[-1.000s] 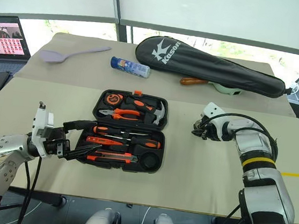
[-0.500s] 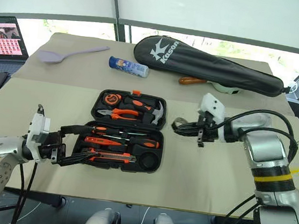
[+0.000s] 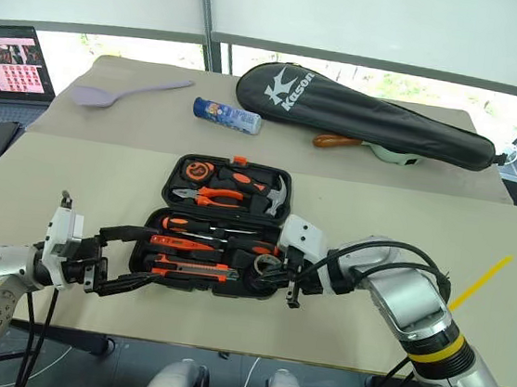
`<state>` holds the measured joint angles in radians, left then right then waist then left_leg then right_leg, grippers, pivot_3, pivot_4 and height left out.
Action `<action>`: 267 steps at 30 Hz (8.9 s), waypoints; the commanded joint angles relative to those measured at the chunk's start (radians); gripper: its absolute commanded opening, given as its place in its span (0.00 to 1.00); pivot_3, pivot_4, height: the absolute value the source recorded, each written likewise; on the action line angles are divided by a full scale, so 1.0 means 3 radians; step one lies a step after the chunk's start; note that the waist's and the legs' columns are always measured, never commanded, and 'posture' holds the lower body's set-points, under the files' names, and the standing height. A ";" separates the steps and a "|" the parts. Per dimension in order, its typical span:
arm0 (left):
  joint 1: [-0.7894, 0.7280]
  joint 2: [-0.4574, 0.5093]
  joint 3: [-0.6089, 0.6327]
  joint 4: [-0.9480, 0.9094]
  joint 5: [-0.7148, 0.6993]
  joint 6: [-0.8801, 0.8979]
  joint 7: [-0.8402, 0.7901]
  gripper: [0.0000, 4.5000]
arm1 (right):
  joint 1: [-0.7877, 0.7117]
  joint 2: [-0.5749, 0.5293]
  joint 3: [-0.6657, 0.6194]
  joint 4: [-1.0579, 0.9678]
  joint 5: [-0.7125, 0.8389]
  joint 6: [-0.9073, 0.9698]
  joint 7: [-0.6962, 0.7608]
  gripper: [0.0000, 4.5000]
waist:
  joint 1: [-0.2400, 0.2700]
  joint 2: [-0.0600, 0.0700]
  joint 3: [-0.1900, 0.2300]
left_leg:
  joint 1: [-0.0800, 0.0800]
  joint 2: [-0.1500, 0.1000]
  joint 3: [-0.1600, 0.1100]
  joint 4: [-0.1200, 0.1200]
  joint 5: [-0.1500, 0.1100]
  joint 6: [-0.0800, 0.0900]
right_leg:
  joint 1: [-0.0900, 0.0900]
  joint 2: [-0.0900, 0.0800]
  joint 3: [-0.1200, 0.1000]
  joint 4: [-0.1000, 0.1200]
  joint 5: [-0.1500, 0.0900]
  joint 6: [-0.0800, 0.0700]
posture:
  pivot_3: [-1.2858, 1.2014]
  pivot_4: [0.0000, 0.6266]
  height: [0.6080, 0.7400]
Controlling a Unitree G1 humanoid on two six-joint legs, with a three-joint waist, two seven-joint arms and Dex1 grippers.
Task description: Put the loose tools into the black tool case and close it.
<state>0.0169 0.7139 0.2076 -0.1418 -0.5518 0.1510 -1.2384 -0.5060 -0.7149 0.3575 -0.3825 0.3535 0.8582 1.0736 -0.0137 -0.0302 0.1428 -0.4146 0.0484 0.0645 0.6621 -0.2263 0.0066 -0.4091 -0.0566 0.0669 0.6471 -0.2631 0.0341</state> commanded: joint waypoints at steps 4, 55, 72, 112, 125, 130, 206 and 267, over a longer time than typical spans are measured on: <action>-0.0008 0.0060 0.0098 -0.0093 -0.0055 0.0020 0.0036 1.00 | -0.0113 0.0197 0.0213 0.0124 0.0004 0.0134 -0.0064 0.01 | -0.0024 -0.0010 -0.0005 | 0.0005 0.0003 0.0000 0.0000 0.0000 0.0000 | 0.0003 0.0004 0.0000 0.0001 0.0000 -0.0001 | 0.52 0.24 1.00; -0.0253 0.0175 0.0451 0.0679 0.0214 0.0179 0.0755 0.49 | -0.0124 -0.0198 -0.0448 0.0841 0.0192 -0.0981 0.0893 0.71 | 0.0006 -0.0023 0.0004 | 0.0007 0.0003 -0.0002 -0.0002 0.0000 0.0000 | 0.0005 -0.0001 -0.0007 0.0000 -0.0002 -0.0006 | 0.52 0.24 1.00; -0.1599 -0.0321 -0.0541 0.1533 0.0893 0.0448 0.1039 0.00 | -0.0270 0.0593 -0.0387 0.2141 -0.0848 -0.2358 -0.0174 0.01 | -0.0002 -0.0024 0.0011 | -0.0004 -0.0002 0.0010 0.0003 0.0004 -0.0006 | 0.0002 0.0001 -0.0011 0.0003 0.0003 -0.0002 | 0.52 0.24 1.00; -0.2258 -0.0206 -0.0604 0.0721 0.0303 0.3502 0.1347 0.95 | -0.0538 -0.0167 -0.1249 0.1235 0.0354 0.1453 -0.0590 0.93 | 0.0047 -0.0025 0.0013 | -0.0033 -0.0006 -0.0004 0.0030 0.0003 -0.0004 | -0.0011 0.0002 -0.0014 0.0009 0.0003 0.0004 | 0.52 0.24 1.00; -0.2574 -0.0548 -0.0631 0.1029 0.0413 0.3730 0.1912 0.84 | -0.0867 0.0157 -0.1048 0.1683 0.0197 0.1657 -0.1160 0.93 | 0.0004 -0.0025 0.0013 | -0.0067 -0.0011 -0.0011 0.0050 0.0003 -0.0004 | -0.0051 -0.0001 -0.0010 0.0039 0.0004 0.0006 | 0.52 0.24 1.00; -0.2535 -0.0570 -0.0691 0.1040 0.0401 0.3719 0.1907 0.44 | -0.0895 0.0270 -0.0962 0.1900 0.0079 0.1646 -0.1360 0.61 | 0.0001 -0.0024 0.0013 | -0.0066 -0.0011 -0.0010 0.0052 0.0003 -0.0004 | -0.0049 -0.0001 -0.0010 0.0039 0.0004 0.0006 | 0.52 0.24 1.00; -0.1549 -0.0261 -0.0890 0.1775 0.1139 -0.0398 0.0122 0.00 | 0.1236 0.0022 -0.0333 0.0726 -0.0988 -0.2828 -0.0877 0.00 | -0.0013 -0.0041 0.0016 | 0.0026 0.0004 0.0018 0.0036 -0.0004 0.0004 | 0.0042 0.0006 0.0003 0.0002 0.0008 0.0009 | 0.52 0.24 1.00; -0.2081 -0.0865 -0.1479 0.1203 0.1234 0.0300 0.0216 0.00 | 0.1290 0.0526 -0.0982 0.0275 -0.0300 -0.2274 -0.0830 0.00 | 0.0074 -0.0037 0.0019 | -0.0005 -0.0005 0.0011 0.0051 -0.0003 0.0005 | 0.0022 0.0003 -0.0001 0.0005 0.0012 0.0015 | 0.52 0.24 1.00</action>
<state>-0.6230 0.4654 -0.2002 0.2107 -0.1944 0.2278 -1.1698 -0.0908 -0.5718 0.1012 -0.2134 0.2048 0.2154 0.8147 0.0086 -0.0415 0.1485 -0.4163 0.0470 0.0677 0.6775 -0.2273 0.0082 -0.4024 -0.0556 0.0666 0.6486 -0.2595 0.0386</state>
